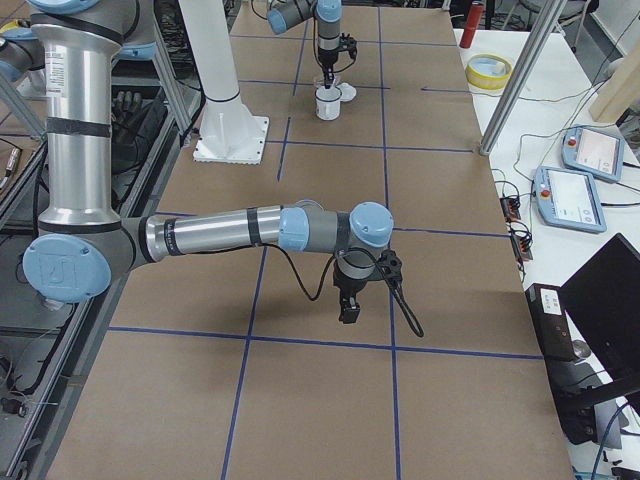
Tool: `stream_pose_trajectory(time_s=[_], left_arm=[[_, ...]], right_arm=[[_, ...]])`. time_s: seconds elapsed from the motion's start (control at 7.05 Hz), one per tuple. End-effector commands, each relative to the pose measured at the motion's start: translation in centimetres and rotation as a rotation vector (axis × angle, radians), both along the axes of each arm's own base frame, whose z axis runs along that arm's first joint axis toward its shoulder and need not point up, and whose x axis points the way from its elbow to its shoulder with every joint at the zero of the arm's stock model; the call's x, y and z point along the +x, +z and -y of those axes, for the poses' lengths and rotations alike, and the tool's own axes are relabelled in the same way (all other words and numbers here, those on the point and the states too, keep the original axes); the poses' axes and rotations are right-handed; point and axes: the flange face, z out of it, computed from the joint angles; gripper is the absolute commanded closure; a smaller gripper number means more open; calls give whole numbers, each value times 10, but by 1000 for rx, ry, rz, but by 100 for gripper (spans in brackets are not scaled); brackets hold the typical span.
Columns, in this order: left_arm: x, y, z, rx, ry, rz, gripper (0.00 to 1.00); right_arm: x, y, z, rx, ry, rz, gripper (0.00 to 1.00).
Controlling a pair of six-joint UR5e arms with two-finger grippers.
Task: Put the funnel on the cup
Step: 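Carry the funnel over the mug and lower it into the opening, then open the left gripper to release the funnel on the mug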
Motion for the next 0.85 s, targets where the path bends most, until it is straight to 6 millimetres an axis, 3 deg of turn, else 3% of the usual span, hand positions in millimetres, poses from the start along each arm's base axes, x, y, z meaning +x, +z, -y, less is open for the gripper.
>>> stream_pose_trajectory(time_s=[0.0,0.28,0.57,0.71], left_arm=[[-1,0,0,3,-2,-1,0],[-4,-8,-2,12,-2,-17,0],[-28,-26,-7,57,1,-74,0],[-49,-31,13,110,9,-97,0]], right_arm=[[0,0,0,0,0,0,0],[0,0,0,0,0,0,0],[0,0,0,0,0,0,0],[0,0,0,-1,0,0,0]])
